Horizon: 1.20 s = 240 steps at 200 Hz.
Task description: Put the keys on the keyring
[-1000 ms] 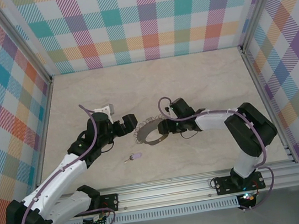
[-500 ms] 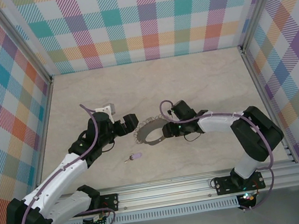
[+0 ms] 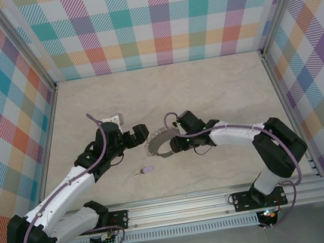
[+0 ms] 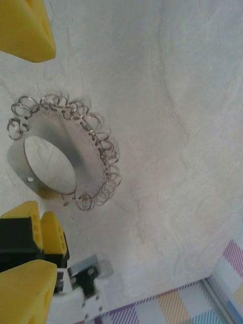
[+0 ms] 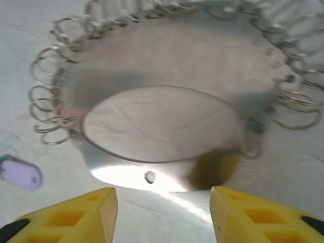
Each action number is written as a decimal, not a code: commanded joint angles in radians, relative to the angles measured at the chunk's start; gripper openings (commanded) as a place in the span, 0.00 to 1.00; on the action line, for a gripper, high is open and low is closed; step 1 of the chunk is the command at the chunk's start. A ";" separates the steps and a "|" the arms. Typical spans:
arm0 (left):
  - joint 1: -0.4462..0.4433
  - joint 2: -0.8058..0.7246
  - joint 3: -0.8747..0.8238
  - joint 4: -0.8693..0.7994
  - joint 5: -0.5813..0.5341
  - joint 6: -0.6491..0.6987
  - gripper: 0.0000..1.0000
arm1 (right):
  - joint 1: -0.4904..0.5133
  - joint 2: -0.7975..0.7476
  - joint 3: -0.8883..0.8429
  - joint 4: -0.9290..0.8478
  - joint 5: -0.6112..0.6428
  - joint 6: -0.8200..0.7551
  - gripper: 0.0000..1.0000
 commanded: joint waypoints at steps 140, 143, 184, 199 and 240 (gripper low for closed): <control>-0.012 0.022 0.014 -0.112 -0.040 -0.009 1.00 | 0.028 0.060 0.082 -0.124 0.257 -0.088 0.38; -0.012 0.024 0.015 -0.112 -0.040 -0.009 1.00 | 0.029 0.064 0.084 -0.124 0.258 -0.091 0.38; -0.011 0.033 0.025 -0.112 -0.026 -0.009 1.00 | 0.016 0.106 0.101 -0.101 0.264 -0.109 0.34; -0.012 0.035 0.028 -0.111 -0.026 -0.009 1.00 | 0.010 0.116 0.107 -0.093 0.263 -0.113 0.32; -0.012 0.046 0.036 -0.108 -0.025 -0.006 1.00 | -0.013 0.140 0.117 -0.074 0.253 -0.121 0.28</control>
